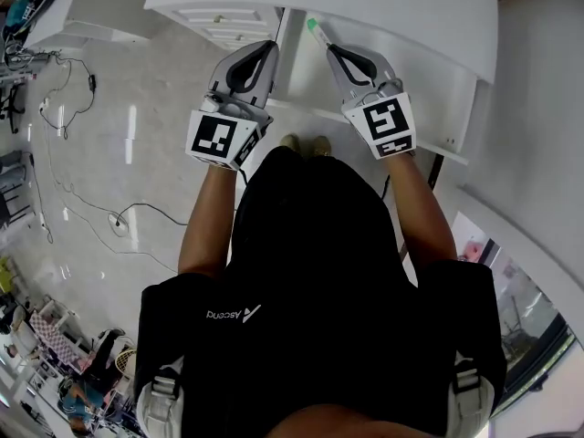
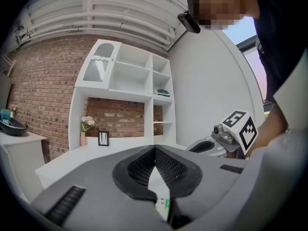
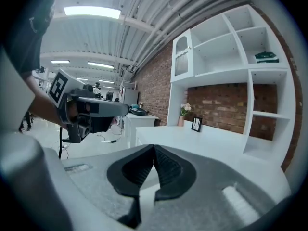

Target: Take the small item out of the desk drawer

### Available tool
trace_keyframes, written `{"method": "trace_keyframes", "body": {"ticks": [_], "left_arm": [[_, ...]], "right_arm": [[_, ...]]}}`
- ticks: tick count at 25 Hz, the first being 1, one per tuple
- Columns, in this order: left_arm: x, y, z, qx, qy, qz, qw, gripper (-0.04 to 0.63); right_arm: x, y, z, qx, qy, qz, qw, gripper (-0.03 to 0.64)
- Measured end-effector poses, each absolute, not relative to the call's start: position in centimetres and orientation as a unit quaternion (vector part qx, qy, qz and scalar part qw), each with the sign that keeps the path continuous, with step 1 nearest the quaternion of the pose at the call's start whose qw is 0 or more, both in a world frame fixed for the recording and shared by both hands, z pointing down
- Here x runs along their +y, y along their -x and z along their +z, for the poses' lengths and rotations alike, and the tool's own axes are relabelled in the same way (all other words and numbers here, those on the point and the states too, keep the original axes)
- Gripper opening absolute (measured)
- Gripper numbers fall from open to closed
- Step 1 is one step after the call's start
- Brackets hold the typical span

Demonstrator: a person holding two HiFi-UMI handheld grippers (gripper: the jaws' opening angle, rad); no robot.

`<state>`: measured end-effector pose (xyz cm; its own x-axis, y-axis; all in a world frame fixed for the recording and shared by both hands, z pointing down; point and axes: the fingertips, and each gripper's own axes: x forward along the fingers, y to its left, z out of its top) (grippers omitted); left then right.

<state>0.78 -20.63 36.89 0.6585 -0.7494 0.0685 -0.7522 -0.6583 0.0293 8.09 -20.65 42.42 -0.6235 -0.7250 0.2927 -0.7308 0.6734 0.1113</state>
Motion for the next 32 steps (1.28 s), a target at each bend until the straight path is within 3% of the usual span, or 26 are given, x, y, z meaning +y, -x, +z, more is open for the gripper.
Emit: {"method": "trace_keyframes", "body": {"ticks": [5,24,32], "left_arm": [[-22.0,-1.1,39.4,-0.402,-0.913,0.047,0.047,-0.002],[-25.1,0.8,45.9,-0.383,-0.913,0.074,0.116,-0.002],[-26.2,1.8,47.3,-0.386,-0.912,0.072,0.119,-0.002]], "right_arm": [[-22.3,-8.3,45.3,-0.890,-0.414,0.040,0.187,0.015],[-27.1,-7.1,58.4,-0.838,-0.411,0.152,0.326,0.173],[-28.6,-7.1,62.9,-0.809,-0.410,0.191,0.375,0.183]]}}
